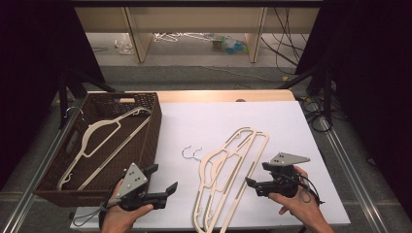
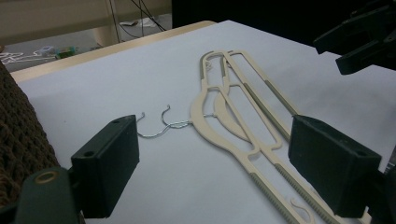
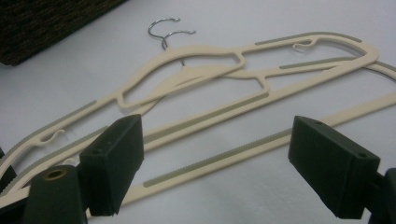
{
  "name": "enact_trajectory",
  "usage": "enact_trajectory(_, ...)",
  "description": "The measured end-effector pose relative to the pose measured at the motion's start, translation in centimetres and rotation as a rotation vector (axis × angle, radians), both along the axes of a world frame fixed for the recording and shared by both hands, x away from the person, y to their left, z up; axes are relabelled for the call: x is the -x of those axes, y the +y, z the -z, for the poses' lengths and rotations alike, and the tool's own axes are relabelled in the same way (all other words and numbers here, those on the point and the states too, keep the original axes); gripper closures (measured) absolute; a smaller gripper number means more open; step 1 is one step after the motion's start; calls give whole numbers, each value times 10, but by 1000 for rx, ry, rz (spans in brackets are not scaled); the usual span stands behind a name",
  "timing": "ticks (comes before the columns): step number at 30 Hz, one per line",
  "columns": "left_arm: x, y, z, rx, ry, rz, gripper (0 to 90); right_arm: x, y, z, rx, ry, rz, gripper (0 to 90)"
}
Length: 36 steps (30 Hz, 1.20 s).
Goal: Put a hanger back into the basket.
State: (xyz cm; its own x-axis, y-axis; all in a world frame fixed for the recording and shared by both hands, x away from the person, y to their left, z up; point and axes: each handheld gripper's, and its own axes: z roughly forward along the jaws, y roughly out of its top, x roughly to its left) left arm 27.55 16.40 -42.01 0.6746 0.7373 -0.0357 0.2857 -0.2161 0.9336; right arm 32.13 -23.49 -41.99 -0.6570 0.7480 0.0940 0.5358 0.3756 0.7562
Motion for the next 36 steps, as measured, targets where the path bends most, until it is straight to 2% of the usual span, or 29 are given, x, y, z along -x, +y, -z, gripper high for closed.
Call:
enact_trajectory(1, 0, 0, 1, -1, -3, -1, 164, 0, 1, 1, 6, -10, -5, 183)
enact_trajectory(2, -1, 0, 1, -13, -17, 11, 164, 0, 3, 1, 5, -2, -4, 182)
enact_trajectory(4, 0, 0, 2, -18, -9, 6, 165, 0, 6, 2, 15, 7, -2, 179)
enact_trajectory(6, 2, -3, 4, 2, 6, 5, 165, -1, 11, 4, 31, 2, -3, 175)
enact_trajectory(9, 5, -4, 7, -18, 10, 9, 165, -4, 20, 5, 51, 10, 1, 176)
enact_trajectory(11, 6, -4, 8, -4, 18, 7, 165, -8, 28, 8, 72, 13, 1, 179)
enact_trajectory(12, 5, -3, 7, -28, -2, 18, 165, -10, 31, 10, 81, 5, -2, 179)
enact_trajectory(13, 6, -3, 8, -26, -2, 17, 165, -11, 36, 12, 87, 28, 1, 178)
enact_trajectory(14, 6, -2, 8, -26, -1, 16, 165, -12, 39, 14, 92, 23, 1, 176)
enact_trajectory(15, 8, -3, 9, -13, 17, 3, 165, -13, 43, 16, 96, 28, -1, 175)
enact_trajectory(17, 7, -3, 10, -3, 12, 7, 165, -16, 51, 21, 115, 34, 4, 175)
enact_trajectory(19, 7, -2, 10, -21, 12, 7, 165, -19, 59, 26, 149, 63, 20, 182)
enact_trajectory(20, 6, -2, 10, -32, 1, 18, 165, -21, 62, 30, 164, 46, 27, 181)
enact_trajectory(21, 7, -3, 11, -16, 18, 10, 165, -22, 64, 30, 168, 79, 40, 184)
enact_trajectory(23, 7, -4, 13, -10, 25, 15, 165, -26, 68, 35, 177, 94, 52, 184)
enact_trajectory(24, 7, -4, 13, -25, 24, 16, 165, -27, 69, 36, 181, 100, 53, 185)
enact_trajectory(25, 7, -5, 14, -14, 31, 19, 165, -28, 71, 38, 186, 112, 49, 190)
enact_trajectory(26, 8, -5, 14, -28, 32, 16, 165, -29, 73, 42, 187, 99, 55, 194)
enact_trajectory(27, 8, -5, 14, -26, 33, 18, 166, -29, 75, 42, 189, 120, 58, 195)
enact_trajectory(28, 8, -5, 14, -18, 31, 23, 166, -30, 76, 44, 199, 123, 51, 196)
enact_trajectory(29, 6, -4, 14, -34, 9, 38, 167, -31, 78, 48, 221, 127, 41, 200)
enact_trajectory(31, 7, -5, 14, -22, 26, 19, 167, -31, 79, 49, 232, 138, 37, 206)
enact_trajectory(32, 7, -5, 14, -15, 28, 21, 167, -30, 82, 51, 233, 160, 53, 208)
enact_trajectory(34, 8, -4, 14, -31, 33, 20, 166, -31, 82, 52, 244, 163, 33, 212)
enact_trajectory(35, 7, -5, 14, -30, 33, 18, 167, -30, 84, 52, 248, 188, 44, 212)
enact_trajectory(36, 7, -5, 15, -29, 29, 20, 167, -31, 84, 52, 252, 190, 44, 213)
